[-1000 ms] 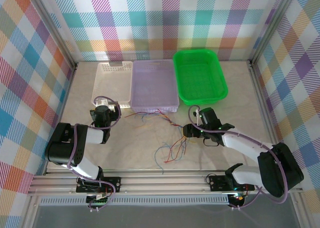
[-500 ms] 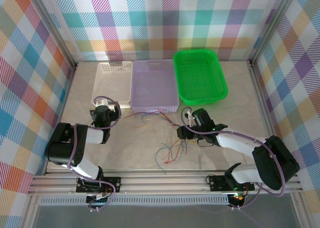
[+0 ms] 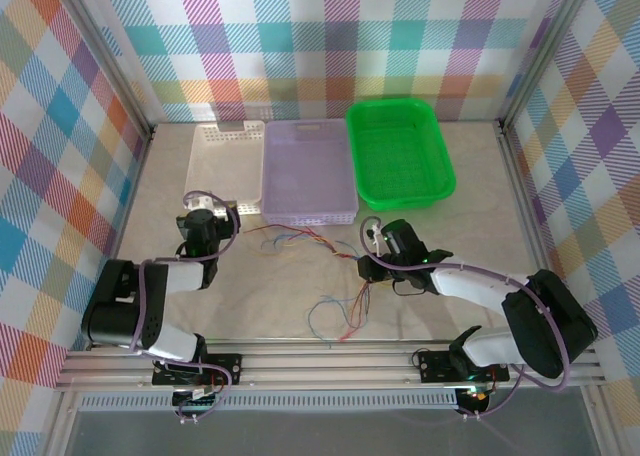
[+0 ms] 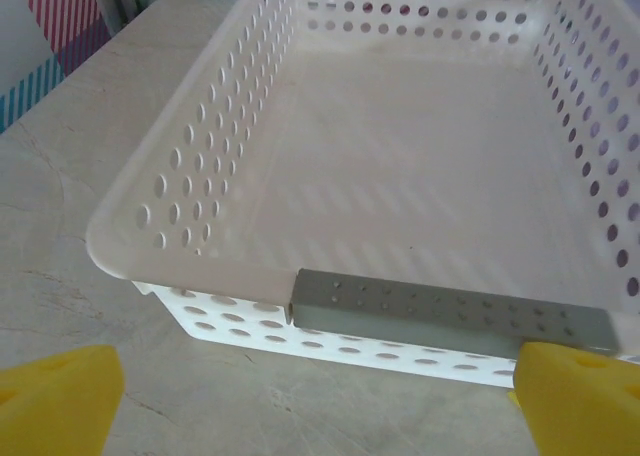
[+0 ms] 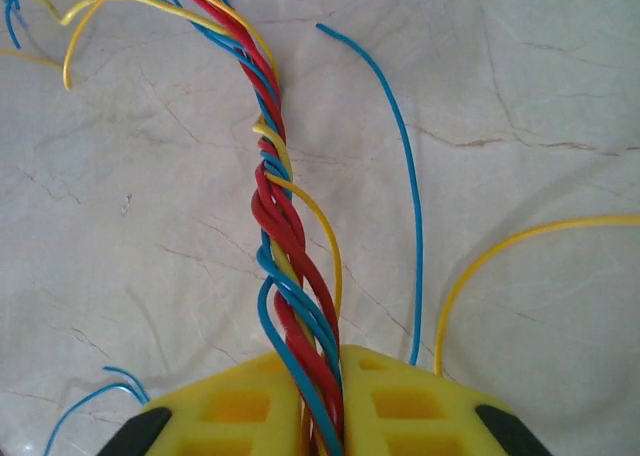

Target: Untangle the cables

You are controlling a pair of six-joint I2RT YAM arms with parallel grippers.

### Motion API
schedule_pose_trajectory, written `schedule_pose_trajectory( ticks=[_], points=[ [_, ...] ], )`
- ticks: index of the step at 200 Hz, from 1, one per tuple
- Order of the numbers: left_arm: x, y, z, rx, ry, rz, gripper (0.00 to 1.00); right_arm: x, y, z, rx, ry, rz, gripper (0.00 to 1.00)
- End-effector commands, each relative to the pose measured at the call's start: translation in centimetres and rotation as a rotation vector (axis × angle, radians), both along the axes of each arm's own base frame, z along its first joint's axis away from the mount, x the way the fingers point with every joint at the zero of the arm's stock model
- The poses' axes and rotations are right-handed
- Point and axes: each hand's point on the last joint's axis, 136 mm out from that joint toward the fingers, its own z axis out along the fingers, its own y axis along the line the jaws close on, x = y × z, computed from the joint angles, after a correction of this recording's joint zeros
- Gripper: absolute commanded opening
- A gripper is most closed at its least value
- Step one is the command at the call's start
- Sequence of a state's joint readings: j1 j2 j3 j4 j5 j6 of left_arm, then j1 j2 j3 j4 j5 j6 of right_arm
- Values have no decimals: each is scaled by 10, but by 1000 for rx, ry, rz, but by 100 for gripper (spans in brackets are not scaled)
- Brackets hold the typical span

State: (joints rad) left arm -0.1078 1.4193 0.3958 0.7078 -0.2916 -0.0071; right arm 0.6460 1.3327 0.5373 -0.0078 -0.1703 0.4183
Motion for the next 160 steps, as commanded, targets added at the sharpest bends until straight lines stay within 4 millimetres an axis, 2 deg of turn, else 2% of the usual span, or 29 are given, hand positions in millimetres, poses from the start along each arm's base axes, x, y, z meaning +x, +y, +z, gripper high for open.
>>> schedule_pose_trajectory(
  ticks=[1, 7, 30, 59, 93, 113, 134, 160],
  points=[
    [-2, -3, 21, -19, -14, -18, 100, -4, 8, 3, 31, 5, 32, 4],
    [-4, -4, 26, -28, -21, -21, 100, -4, 8, 4, 31, 5, 33, 0],
    [-14, -2, 47, -82, -49, 0, 100, -5, 9, 8, 32, -1, 45, 0],
    [-31, 10, 68, -177, 36, 129, 100, -7, 8, 15, 38, -20, 55, 0],
    [-65, 17, 88, -345, 124, 274, 100, -12, 13, 31, 83, -44, 91, 0],
    [-79, 6, 97, -487, 127, 260, 100, -13, 16, 46, 107, -76, 119, 0],
    [-105, 7, 104, -628, 121, 342, 100, -15, 19, 61, 126, -105, 156, 0],
    [-107, -35, 118, -790, 105, 115, 100, -21, 27, 85, 182, -138, 216, 0]
  ],
)
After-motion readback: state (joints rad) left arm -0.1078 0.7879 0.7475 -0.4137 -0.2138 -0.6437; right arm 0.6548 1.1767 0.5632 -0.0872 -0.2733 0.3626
